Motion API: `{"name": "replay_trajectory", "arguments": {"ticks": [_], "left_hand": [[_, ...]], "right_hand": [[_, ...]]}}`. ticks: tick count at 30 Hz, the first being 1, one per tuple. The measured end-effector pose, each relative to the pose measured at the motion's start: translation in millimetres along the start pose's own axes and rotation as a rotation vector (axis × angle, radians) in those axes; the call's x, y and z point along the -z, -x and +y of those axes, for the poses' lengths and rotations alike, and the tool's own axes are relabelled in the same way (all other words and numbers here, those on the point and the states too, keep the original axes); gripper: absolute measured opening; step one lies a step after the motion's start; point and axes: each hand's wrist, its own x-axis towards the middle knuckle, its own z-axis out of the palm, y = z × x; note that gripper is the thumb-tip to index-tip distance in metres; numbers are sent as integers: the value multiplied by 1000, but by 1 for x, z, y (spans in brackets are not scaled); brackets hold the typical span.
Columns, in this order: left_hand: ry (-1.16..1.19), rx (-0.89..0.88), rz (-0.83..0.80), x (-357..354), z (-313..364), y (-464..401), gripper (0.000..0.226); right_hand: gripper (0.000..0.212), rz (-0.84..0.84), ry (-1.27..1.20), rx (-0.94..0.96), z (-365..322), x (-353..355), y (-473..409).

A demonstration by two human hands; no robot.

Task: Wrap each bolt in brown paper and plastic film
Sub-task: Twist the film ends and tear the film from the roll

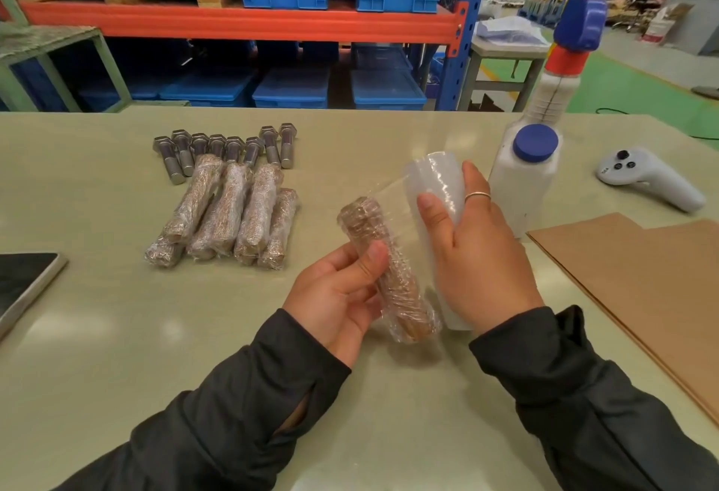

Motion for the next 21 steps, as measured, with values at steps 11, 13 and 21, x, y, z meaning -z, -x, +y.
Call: {"name": "replay_trajectory", "arguments": {"ticks": [11,13,21], "left_hand": [[-100,-79,-70,-1,4,6,27],[-85,-94,-52,-2,-1,6,28],[-54,-143,-17,-8,-15,9,40]], "right_hand": [[76,17,220,72,-14,-11,7],[75,18,238,68,-15,-12,8],[78,77,309,94,-22,-18,11]]}}
